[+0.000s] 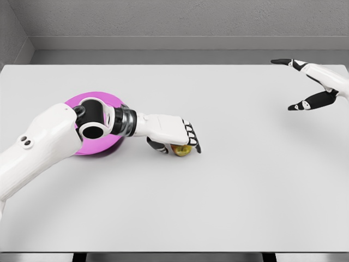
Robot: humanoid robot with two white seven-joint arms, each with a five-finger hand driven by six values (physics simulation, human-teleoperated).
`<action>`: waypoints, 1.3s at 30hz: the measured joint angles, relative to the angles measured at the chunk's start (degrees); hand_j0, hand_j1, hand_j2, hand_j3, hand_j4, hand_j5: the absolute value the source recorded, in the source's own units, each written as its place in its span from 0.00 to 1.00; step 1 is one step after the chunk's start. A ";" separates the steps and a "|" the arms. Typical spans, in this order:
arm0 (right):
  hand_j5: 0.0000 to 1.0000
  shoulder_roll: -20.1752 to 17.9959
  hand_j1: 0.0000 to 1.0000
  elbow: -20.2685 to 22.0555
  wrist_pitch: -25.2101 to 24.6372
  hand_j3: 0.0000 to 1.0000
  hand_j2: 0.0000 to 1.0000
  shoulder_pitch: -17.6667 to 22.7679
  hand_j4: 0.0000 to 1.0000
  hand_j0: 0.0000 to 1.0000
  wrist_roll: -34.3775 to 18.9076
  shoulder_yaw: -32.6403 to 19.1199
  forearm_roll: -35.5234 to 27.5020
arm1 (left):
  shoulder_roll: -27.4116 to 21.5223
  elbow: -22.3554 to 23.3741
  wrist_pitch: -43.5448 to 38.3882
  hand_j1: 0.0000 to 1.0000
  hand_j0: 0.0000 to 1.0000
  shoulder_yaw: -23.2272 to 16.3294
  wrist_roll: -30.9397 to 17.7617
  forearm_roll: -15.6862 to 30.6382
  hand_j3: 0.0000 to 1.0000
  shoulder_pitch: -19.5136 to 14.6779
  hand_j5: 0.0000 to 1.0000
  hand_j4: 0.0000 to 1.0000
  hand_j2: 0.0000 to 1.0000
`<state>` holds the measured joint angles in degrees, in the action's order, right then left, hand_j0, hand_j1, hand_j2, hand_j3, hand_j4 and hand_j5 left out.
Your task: Put the apple on the plate with both arms
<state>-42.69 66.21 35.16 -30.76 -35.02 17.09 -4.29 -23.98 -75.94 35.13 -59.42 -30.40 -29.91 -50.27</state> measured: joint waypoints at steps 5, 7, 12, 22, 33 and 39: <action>1.00 0.11 1.00 0.02 0.00 1.00 1.00 0.00 1.00 1.00 0.00 0.05 0.00 | 0.18 0.01 0.00 0.77 0.77 -0.26 -0.05 -0.02 0.77 -0.09 0.77 0.77 0.77; 1.00 0.16 1.00 0.02 0.00 1.00 1.00 0.00 1.00 1.00 0.00 0.06 0.00 | 0.36 0.05 0.00 0.77 0.77 -0.33 -0.08 -0.01 0.77 -0.09 0.77 0.77 0.77; 1.00 0.20 1.00 0.03 0.00 1.00 1.00 0.00 1.00 1.00 0.00 0.09 0.00 | 1.08 1.34 0.00 0.77 0.77 -1.15 -0.11 -0.01 0.77 -0.88 0.77 0.77 0.77; 1.00 0.24 1.00 0.03 0.00 1.00 1.00 -0.35 1.00 1.00 0.00 0.82 0.00 | 1.39 2.08 0.00 0.66 0.66 -1.45 -0.12 -0.10 0.66 -0.88 0.66 0.66 0.66; 1.00 0.30 1.00 0.03 0.00 1.00 1.00 -0.26 1.00 1.00 0.00 0.94 0.00 | 1.27 2.11 -0.04 0.53 0.53 -1.45 -0.12 -0.24 0.53 -0.88 0.53 0.53 0.53; 1.00 0.26 1.00 0.03 0.00 1.00 1.00 -0.53 1.00 1.00 0.00 0.95 -0.01 | 1.30 2.11 0.00 0.46 0.46 -1.47 -0.15 -0.23 0.46 -0.88 0.46 0.46 0.46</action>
<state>-42.43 66.24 35.15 -31.29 -35.02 18.04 -4.29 -22.68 -73.83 35.13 -60.89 -30.56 -30.14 -51.15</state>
